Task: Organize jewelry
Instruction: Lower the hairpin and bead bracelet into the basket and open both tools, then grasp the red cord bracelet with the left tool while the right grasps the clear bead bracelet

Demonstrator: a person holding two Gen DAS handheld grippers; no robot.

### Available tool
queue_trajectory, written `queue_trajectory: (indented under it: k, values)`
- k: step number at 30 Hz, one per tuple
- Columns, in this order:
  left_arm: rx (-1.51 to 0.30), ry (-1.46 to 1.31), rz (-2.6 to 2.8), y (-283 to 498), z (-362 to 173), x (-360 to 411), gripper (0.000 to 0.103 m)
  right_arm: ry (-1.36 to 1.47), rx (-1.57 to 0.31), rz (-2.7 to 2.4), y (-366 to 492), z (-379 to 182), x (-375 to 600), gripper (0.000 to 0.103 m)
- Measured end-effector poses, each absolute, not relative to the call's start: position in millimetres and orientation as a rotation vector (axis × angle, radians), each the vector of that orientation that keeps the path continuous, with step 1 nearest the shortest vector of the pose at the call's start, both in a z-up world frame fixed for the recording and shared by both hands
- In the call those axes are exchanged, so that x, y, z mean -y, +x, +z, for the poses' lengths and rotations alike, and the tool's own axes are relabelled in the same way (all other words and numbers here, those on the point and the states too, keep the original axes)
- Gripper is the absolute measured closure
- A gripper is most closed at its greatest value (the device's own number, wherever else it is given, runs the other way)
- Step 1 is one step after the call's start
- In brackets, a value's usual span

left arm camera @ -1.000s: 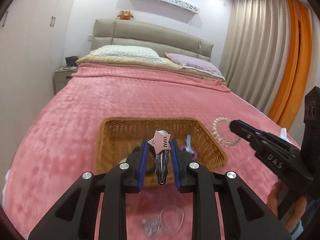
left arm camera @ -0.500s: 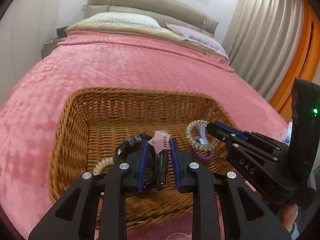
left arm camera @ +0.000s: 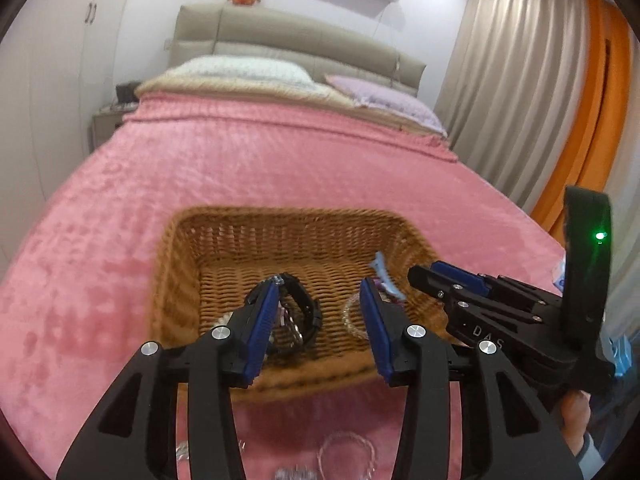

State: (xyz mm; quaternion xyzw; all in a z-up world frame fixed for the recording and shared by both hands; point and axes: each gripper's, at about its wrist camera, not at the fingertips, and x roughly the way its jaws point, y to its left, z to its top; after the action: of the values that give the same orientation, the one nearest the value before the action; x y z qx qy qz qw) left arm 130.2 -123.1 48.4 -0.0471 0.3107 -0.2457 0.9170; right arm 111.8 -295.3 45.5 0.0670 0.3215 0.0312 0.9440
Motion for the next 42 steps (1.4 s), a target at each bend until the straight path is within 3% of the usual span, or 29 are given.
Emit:
queue_trajectory:
  k: [3, 9, 13, 22, 30, 32, 40, 42]
  values:
    - [-0.592, -0.081, -0.511, 96.2, 65.1, 111.1, 0.061, 0.139, -0.624, 0.076, 86.5, 57.6, 292.9, 0.06]
    - [-0.567, -0.066, -0.487, 41.6, 70.9, 88.1, 0.059, 0.126, -0.593, 0.127, 36.4, 65.4, 272.8, 0.06]
    - [-0.617, -0.045, -0.45, 14.8, 46.0, 74.5, 0.059, 0.13, -0.617, 0.173, 17.9, 48.1, 257.1, 0.06]
    - [-0.837, -0.011, -0.505, 16.5, -27.6, 64.2, 0.061, 0.097, -0.723, 0.215, 26.4, -0.1, 229.1, 0.06]
    - [-0.869, -0.001, -0.582, 14.5, -40.4, 67.8, 0.061, 0.074, -0.77, 0.231, 35.5, -15.7, 222.4, 0.06]
    - [-0.889, 0.039, -0.557, 15.5, -45.9, 75.0, 0.066, 0.071, -0.788, 0.225, 38.4, -19.4, 221.9, 0.061]
    - [-0.87, 0.17, -0.491, 7.9, -48.0, 93.0, 0.066, -0.043, -0.845, 0.178, 46.2, -32.5, 201.6, 0.066]
    - [-0.863, 0.198, -0.482, 4.7, -48.0, 96.3, 0.066, -0.061, -0.845, 0.182, 45.8, -33.1, 198.4, 0.074]
